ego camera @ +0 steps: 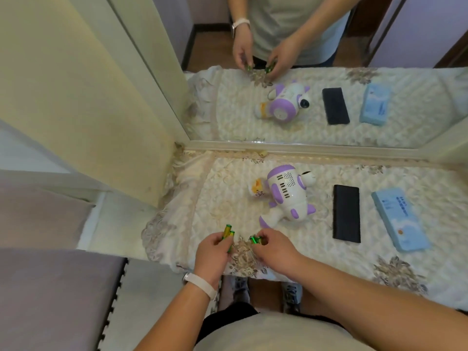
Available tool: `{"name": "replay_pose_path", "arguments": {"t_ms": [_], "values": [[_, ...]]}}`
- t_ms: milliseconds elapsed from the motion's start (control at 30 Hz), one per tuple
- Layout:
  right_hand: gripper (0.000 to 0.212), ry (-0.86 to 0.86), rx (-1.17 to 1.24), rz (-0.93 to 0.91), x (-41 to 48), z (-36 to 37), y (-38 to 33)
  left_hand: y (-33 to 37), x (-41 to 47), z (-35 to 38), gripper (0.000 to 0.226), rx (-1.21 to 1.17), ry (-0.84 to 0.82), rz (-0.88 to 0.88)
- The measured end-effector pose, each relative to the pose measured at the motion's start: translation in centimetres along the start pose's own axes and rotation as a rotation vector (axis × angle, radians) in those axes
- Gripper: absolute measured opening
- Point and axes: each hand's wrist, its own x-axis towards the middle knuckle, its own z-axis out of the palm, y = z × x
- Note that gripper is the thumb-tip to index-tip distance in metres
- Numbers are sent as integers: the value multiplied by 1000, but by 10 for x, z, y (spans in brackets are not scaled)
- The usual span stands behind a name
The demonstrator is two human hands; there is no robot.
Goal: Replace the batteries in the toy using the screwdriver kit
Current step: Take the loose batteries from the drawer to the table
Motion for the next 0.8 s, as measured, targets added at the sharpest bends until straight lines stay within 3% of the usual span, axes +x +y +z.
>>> {"name": "replay_pose_path", "arguments": {"t_ms": [233,367,433,600,800], "values": [[11,176,-133,69,34,27,-18,-2,57,-5,32,268,-72,100],[12,278,-186,109,52,43,-31,2,86,-13,8,390,-134,130],[13,312,-198,132,58,51,-35,1,93,-20,10,411,-157,136],[15,311,-316,128,61,59,-35,-1,96,-29,12,596,-186,179],[21,292,-431,51,50,54,-33,2,96,-32,34,850,-247,379]]}}
